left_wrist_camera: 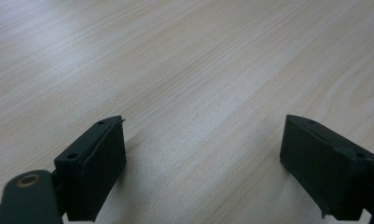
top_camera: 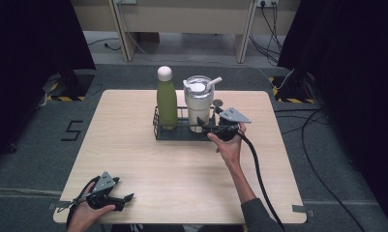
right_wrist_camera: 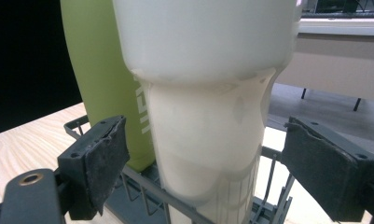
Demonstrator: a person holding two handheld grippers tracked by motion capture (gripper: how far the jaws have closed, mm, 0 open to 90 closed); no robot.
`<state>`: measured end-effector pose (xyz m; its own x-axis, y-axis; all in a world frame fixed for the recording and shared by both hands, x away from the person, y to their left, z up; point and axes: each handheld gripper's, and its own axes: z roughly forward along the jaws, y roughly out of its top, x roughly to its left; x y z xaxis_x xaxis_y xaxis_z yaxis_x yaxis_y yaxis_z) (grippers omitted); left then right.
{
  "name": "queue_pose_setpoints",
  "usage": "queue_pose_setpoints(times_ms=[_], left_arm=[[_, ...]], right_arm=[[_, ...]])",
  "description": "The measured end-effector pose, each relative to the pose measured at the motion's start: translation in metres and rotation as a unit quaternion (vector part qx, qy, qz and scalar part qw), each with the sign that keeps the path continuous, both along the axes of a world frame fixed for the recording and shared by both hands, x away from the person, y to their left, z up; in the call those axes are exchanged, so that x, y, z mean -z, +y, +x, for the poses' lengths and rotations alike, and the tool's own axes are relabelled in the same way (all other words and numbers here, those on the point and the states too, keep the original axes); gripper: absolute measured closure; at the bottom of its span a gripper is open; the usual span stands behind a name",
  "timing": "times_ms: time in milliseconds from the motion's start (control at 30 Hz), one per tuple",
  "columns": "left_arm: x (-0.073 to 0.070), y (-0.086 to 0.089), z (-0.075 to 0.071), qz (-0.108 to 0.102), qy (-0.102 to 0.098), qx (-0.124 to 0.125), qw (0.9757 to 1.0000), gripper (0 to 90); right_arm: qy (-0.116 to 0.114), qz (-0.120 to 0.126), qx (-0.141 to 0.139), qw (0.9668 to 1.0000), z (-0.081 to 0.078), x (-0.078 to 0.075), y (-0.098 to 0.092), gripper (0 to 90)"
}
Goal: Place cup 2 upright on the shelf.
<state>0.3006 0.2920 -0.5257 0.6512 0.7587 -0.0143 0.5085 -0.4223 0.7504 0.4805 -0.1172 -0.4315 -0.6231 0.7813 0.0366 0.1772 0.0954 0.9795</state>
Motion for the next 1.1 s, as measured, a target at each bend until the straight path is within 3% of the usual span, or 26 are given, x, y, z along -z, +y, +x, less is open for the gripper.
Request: queue_pose_setpoints(times_ms=[300,1100], left_arm=[[0.0,0.0,0.0,0.0,0.0,0.0,1.0,13.6],[0.0,0.0,0.0,0.001,0.0,0.0,1.0,13.5]], right_arm=[[-0.009,-0.005,0.001,0.9999,-0.015,-0.004,-0.008,14.6],[-0.006,-0.01,0.003,0.9999,-0.047,0.0,-0.03,14.6]])
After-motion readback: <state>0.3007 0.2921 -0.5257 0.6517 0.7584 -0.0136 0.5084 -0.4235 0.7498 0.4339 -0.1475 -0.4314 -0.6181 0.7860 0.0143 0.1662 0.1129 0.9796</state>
